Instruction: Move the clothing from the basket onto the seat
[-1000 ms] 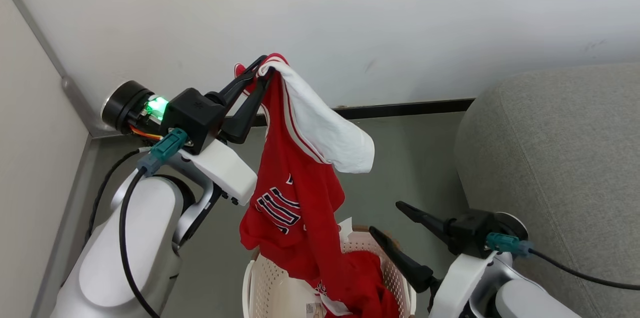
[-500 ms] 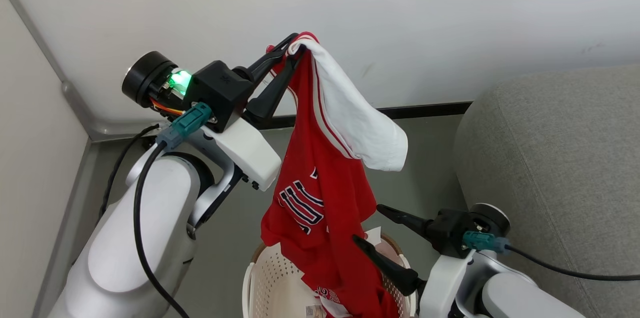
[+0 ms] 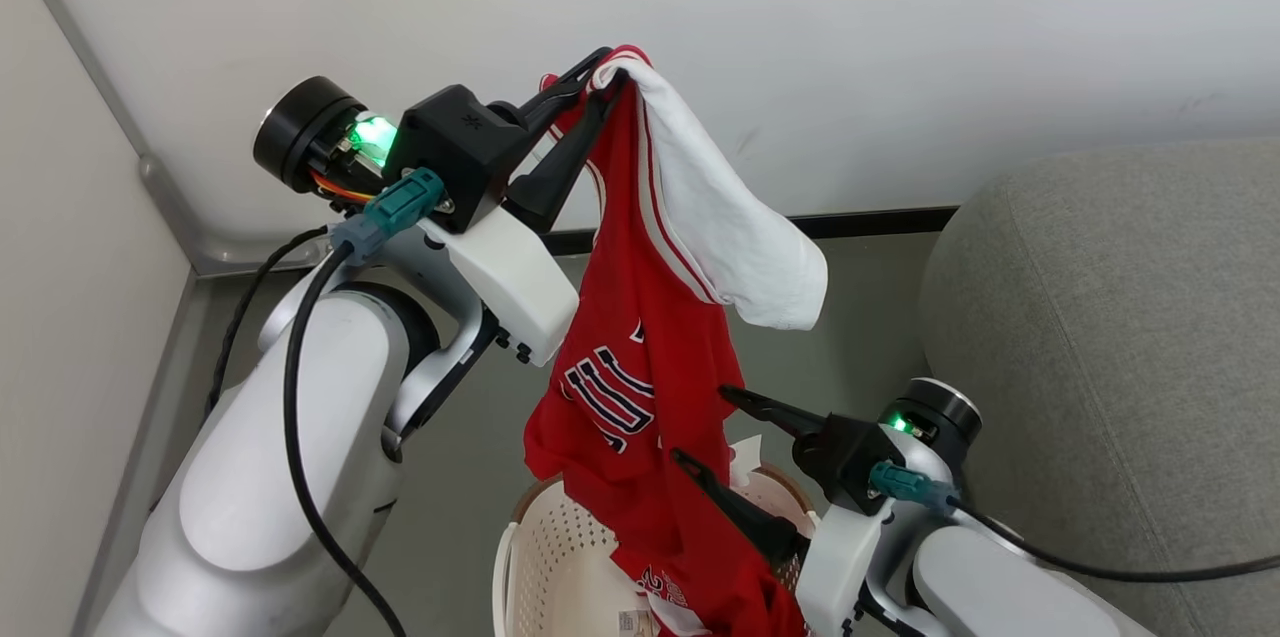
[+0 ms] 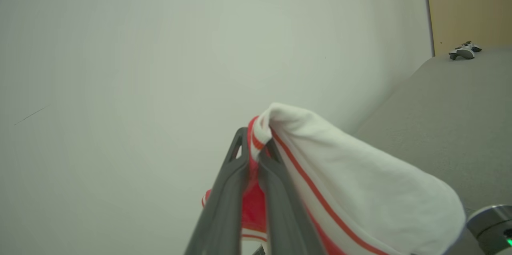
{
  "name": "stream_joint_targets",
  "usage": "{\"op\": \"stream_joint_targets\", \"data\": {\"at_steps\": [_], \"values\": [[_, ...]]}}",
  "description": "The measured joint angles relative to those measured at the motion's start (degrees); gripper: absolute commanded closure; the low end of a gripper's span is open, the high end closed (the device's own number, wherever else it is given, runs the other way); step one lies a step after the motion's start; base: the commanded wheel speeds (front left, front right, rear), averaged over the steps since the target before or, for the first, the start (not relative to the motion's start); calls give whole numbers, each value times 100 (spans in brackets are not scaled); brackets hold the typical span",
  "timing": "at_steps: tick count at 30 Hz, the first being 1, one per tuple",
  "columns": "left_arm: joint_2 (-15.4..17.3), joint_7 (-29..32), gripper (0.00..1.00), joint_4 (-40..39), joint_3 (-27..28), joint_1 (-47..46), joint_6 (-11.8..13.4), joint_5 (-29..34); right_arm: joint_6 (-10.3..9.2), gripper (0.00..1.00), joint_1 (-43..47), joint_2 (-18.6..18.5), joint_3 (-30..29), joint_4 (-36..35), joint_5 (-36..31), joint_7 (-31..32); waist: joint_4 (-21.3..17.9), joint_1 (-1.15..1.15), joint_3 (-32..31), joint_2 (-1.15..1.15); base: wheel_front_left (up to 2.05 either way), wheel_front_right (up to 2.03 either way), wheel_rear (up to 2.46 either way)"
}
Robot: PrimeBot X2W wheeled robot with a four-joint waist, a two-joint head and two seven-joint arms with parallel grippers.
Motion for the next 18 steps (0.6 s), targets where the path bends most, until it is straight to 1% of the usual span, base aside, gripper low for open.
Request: {"op": "stream_joint_targets", "data": {"at_steps": [5, 11, 15, 18], "values": [[-38, 118, 100, -7, -75, -65, 0, -13, 0, 0, -47, 199, -222, 368, -436, -227, 41, 0, -6, 0, 0, 0, 0], [-146, 214, 100, -40, -149, -116, 0, -109, 0, 0, -42, 654, -488, 860, -412, -425, 106, 0, -15, 0, 0, 0, 0], [-170, 287, 100, -41, -188, -148, 0, -109, 0, 0, -29, 988, -492, 1047, -327, -584, 161, 1, -21, 0, 0, 0, 0], [-186, 330, 100, -40, -237, -197, 0, -107, 0, 0, -29, 1110, -482, 1124, -368, -695, 203, 0, -26, 0, 0, 0, 0]]}}
